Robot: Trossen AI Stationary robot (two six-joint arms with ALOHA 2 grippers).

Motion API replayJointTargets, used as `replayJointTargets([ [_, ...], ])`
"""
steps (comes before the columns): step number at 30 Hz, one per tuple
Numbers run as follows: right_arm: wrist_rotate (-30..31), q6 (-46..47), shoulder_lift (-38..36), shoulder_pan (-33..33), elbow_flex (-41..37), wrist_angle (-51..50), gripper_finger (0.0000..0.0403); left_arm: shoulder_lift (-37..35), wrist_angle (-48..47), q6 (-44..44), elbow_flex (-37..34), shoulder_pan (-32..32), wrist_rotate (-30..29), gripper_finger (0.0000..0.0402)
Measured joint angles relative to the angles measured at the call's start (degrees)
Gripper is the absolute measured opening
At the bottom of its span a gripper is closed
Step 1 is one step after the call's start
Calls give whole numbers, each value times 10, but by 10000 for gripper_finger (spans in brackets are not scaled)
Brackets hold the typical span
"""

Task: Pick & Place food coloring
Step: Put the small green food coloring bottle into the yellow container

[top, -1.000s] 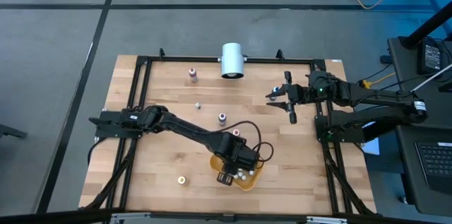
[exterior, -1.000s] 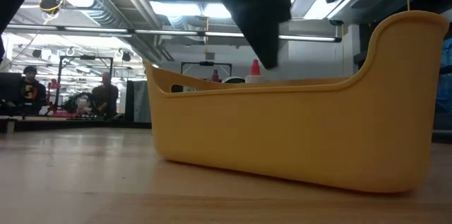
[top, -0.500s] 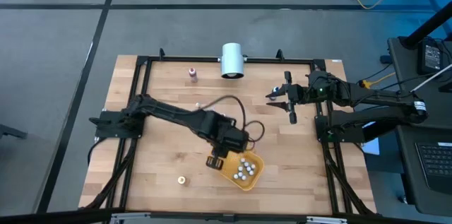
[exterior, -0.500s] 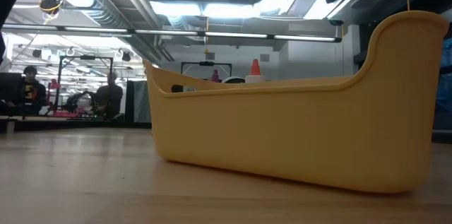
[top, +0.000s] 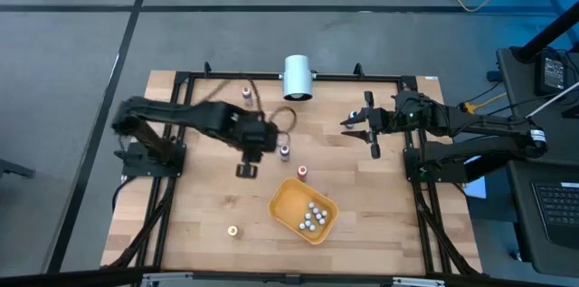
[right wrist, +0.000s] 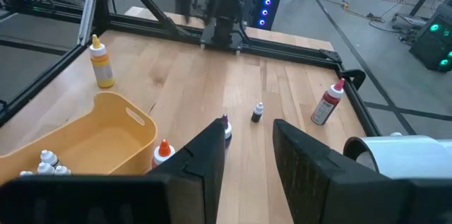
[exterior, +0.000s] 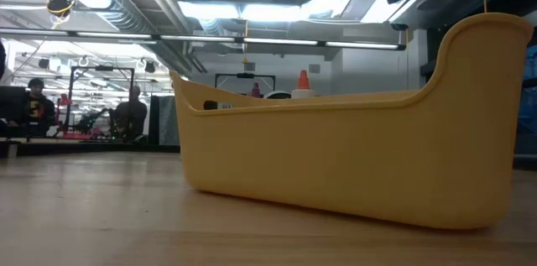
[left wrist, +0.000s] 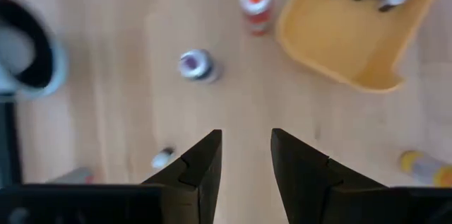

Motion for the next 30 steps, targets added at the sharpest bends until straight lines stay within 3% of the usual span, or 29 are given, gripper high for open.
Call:
replayJointTargets([
  [8, 0, 0, 0, 0, 0, 0, 123, -132, 25, 23, -116, 64, -26, 122],
  [15, 0, 0, 0, 0, 0, 0, 123, -198, 35, 73, -176, 123, -24, 121],
  [23, 0, 0, 0, 0, 0, 0, 123, -208, 43, 128, -223, 173, -13, 121],
  [30, 0, 0, 0, 0, 0, 0, 123, -208, 107, 145, -291, 210, 38, 139],
])
